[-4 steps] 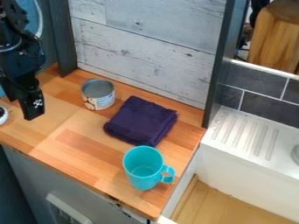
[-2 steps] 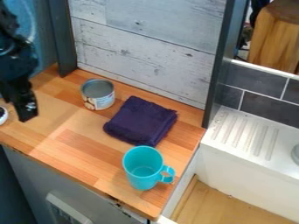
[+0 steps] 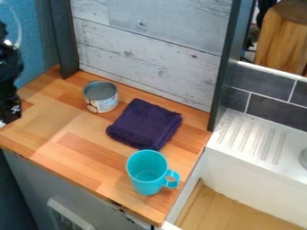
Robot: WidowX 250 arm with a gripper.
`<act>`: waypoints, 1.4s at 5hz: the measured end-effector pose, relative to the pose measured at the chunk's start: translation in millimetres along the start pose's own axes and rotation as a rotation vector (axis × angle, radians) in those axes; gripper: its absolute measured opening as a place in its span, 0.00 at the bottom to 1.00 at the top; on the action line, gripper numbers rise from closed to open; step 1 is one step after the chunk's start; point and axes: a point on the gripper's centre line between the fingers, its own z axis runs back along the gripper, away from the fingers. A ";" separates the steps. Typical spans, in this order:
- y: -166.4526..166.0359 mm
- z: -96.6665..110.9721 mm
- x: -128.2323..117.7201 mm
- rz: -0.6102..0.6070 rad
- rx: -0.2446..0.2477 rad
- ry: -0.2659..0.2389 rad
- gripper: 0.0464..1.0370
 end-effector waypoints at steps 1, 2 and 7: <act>7.5 -16.8 -2.4 0.044 0.006 0.059 0.96; 18.0 -18.4 1.6 0.062 0.028 0.070 0.96; 44.1 -33.1 3.4 0.134 0.027 0.122 0.96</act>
